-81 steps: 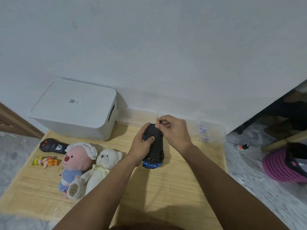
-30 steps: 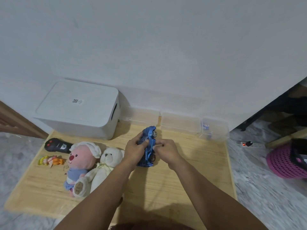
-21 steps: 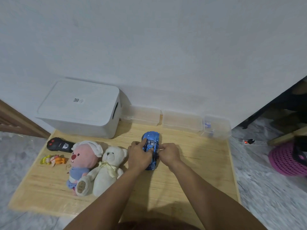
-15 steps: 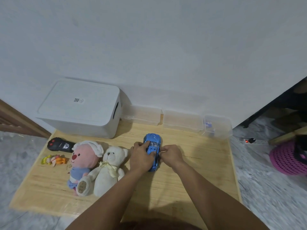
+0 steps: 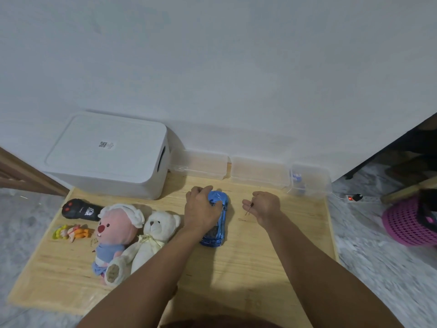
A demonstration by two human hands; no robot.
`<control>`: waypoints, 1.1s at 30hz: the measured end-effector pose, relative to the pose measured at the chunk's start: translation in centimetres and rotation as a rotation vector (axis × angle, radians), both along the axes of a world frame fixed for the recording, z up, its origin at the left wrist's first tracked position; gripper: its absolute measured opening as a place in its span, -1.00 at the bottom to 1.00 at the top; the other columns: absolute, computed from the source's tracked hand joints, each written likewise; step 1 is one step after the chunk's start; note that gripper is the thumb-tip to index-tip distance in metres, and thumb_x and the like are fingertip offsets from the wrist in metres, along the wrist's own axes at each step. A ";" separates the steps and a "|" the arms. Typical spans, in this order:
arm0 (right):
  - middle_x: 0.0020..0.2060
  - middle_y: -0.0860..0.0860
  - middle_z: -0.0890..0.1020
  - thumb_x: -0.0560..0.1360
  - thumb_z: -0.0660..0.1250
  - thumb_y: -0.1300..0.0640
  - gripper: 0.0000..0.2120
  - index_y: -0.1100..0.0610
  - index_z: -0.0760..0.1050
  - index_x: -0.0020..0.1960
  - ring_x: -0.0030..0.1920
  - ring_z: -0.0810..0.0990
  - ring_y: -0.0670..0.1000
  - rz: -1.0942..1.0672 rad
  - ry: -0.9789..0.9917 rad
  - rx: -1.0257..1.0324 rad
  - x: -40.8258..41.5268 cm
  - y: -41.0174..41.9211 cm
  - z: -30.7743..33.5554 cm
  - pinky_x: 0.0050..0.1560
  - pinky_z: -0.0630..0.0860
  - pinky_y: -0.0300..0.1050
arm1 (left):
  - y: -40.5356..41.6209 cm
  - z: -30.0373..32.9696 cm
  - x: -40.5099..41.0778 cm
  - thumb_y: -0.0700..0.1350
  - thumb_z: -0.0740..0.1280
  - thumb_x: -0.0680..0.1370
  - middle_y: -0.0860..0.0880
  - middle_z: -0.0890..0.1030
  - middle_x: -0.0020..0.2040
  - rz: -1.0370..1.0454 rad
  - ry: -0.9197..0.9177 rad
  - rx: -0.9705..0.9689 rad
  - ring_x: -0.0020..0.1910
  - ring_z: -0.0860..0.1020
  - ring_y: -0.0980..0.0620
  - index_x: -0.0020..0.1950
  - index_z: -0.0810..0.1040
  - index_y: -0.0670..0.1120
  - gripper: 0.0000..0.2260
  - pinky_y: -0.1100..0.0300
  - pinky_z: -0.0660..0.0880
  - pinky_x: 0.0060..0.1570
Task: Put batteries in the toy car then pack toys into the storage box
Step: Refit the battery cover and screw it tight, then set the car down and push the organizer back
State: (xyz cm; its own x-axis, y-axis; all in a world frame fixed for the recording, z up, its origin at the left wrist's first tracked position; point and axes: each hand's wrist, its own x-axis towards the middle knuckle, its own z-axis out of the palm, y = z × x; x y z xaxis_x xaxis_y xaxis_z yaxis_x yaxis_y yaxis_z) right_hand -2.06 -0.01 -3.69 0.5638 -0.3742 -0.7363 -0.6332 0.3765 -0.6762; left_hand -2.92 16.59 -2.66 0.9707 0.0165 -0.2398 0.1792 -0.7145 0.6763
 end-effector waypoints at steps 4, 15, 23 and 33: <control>-0.06 0.19 0.54 0.62 0.10 0.28 -0.88 0.27 0.40 0.02 0.25 0.53 0.18 -0.214 0.013 0.097 0.6 -1.0 0.7 0.04 0.51 -0.22 | -0.4 0.0 1.0 -0.05 0.32 0.52 -0.11 0.41 0.33 -0.087 -0.003 0.052 0.34 0.30 -0.06 0.44 0.39 -0.09 -0.51 0.08 0.34 0.29; -0.20 0.21 0.62 0.47 0.35 0.37 -0.85 0.37 0.50 0.03 -0.21 0.65 0.09 -0.139 0.052 0.088 0.8 0.0 0.9 -0.31 0.61 -0.07 | 0.2 0.0 3.0 0.01 0.26 0.58 -0.13 0.37 0.40 -0.081 0.027 0.120 0.37 0.33 -0.10 0.47 0.32 -0.11 -0.51 0.02 0.34 0.31; -0.11 0.22 0.67 0.43 0.44 0.35 -0.81 0.38 0.55 0.02 -0.16 0.69 0.12 -0.014 -0.086 0.087 2.2 1.4 1.6 -0.14 0.66 -0.05 | 0.2 2.5 5.8 -0.15 0.34 0.53 -0.16 0.37 0.44 0.398 0.267 -0.522 0.34 0.39 -0.12 0.49 0.23 -0.24 -0.43 0.09 0.35 0.16; -0.12 0.10 0.70 0.42 0.47 0.33 -0.84 0.30 0.55 -0.04 -0.18 0.70 0.06 -0.052 -0.129 0.034 3.4 3.5 1.8 -0.19 0.66 -0.11 | 0.6 2.9 7.0 -0.24 0.28 0.50 0.00 0.48 -0.06 0.354 0.257 -0.506 -0.06 0.44 0.04 0.36 0.39 -0.26 -0.57 0.16 0.37 -0.13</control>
State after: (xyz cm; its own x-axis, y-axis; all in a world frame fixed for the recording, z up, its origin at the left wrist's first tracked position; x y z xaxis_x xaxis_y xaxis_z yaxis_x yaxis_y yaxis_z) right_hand 1.39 3.53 -1.84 0.6351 -0.3815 -0.6716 -0.5208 0.4307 -0.7371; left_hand 4.04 17.22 0.26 0.8386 0.1480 -0.5243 0.5443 -0.1890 0.8173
